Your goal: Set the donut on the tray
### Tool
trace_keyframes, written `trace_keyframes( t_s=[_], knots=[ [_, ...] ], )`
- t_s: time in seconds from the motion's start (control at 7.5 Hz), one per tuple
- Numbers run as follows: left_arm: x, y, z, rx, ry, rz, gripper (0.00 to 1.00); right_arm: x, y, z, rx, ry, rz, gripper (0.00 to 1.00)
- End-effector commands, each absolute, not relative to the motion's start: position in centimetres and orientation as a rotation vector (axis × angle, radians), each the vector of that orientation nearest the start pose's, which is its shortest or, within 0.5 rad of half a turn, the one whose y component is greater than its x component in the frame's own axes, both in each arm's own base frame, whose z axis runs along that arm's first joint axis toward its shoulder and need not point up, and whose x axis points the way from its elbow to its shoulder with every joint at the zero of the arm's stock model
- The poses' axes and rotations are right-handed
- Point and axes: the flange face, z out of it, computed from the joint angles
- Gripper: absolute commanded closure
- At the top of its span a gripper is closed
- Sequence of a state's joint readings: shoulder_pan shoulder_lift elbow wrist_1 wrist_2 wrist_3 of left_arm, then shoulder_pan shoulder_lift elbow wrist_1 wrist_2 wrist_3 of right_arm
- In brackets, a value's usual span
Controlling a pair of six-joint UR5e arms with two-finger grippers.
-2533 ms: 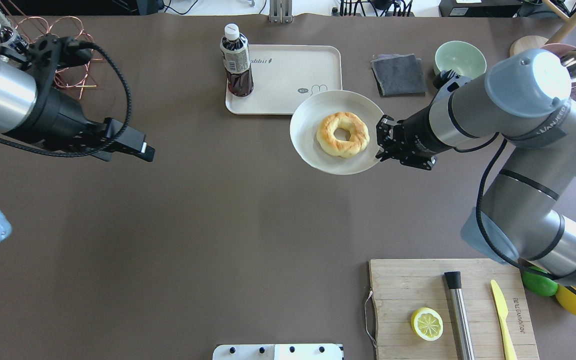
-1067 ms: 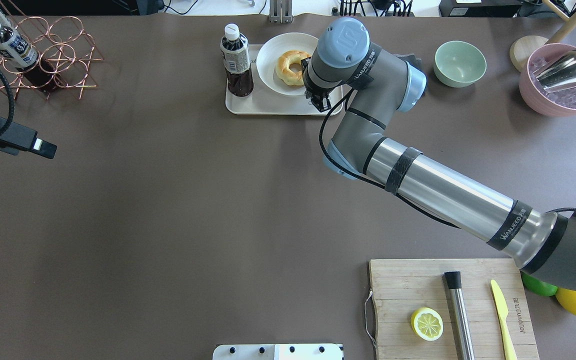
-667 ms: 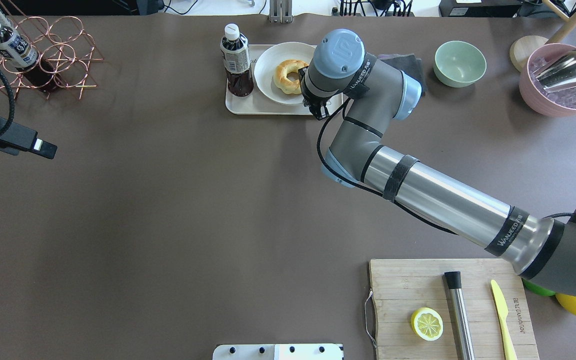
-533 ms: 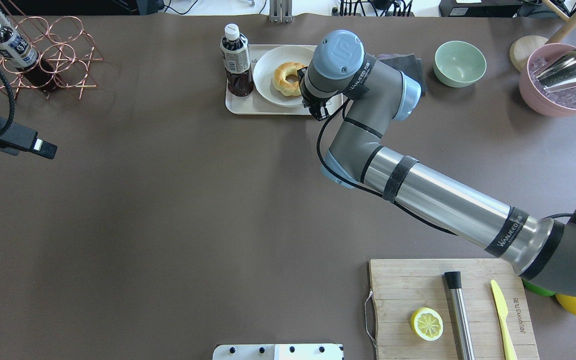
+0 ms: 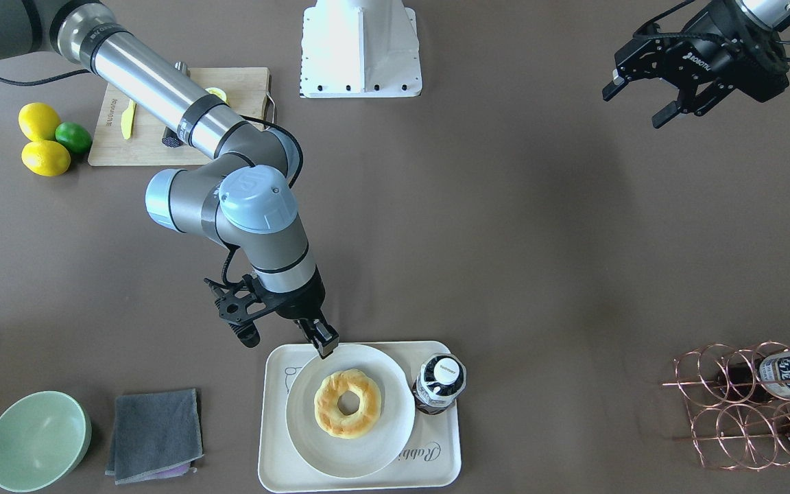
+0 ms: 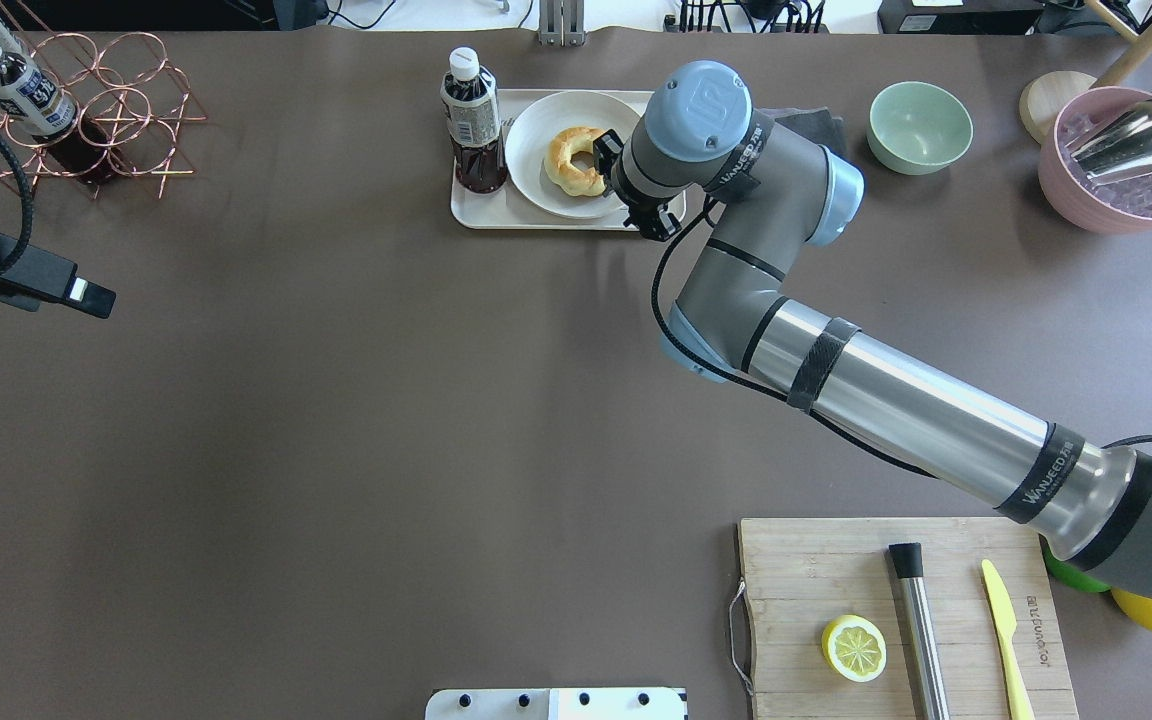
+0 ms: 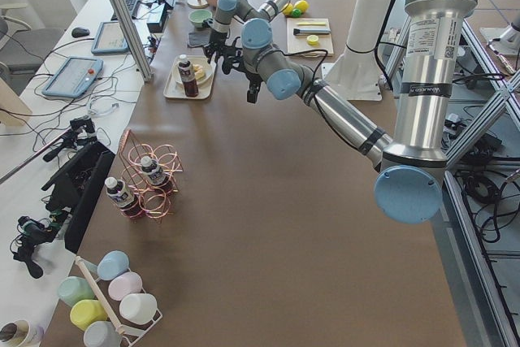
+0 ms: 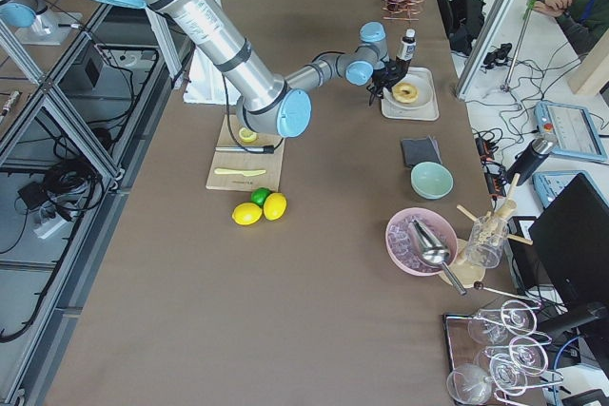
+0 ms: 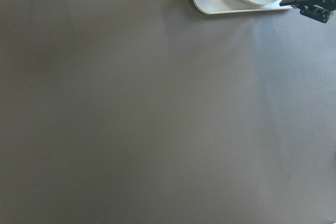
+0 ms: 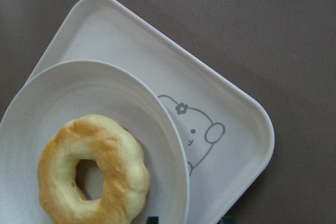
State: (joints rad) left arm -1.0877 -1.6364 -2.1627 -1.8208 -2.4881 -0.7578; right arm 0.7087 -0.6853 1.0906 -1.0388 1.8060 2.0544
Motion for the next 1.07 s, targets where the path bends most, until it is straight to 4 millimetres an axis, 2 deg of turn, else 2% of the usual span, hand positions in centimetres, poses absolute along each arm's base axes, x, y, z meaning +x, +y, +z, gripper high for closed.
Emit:
trace_keyframes(
  t_s=[0.0,0.13,0.27,0.4,0.53,0.67,0.93],
  knots=[
    [16.0,-42.3,31.1,0.187,1.166,0.176,0.01,-49.6,-63.3,27.1,-0.117,-1.016,0.882,0.00],
    [15.1,-43.3,33.5,0.218,1.128,0.208,0.01,-44.9,-63.1,30.4,-0.108,-1.015,0.811,0.00],
    [13.4,-43.8,37.1,0.249,1.083,0.264,0.01,-40.3,-62.6,33.9,-0.083,-1.006,0.697,0.00],
    [11.0,-45.0,40.5,0.273,1.041,0.278,0.01,-35.8,-62.2,37.3,-0.076,-0.992,0.678,0.00],
    [9.5,-45.6,44.7,0.275,1.002,0.316,0.01,-30.8,-61.3,40.7,-0.048,-0.980,0.633,0.00],
    [6.7,-46.8,48.4,0.294,0.965,0.335,0.01,-25.2,-59.4,44.9,-0.017,-0.959,0.558,0.00],
    [0.4,-48.1,54.1,0.329,0.910,0.315,0.01,-12.3,-55.6,55.3,0.050,-0.878,0.416,0.00]
  ],
)
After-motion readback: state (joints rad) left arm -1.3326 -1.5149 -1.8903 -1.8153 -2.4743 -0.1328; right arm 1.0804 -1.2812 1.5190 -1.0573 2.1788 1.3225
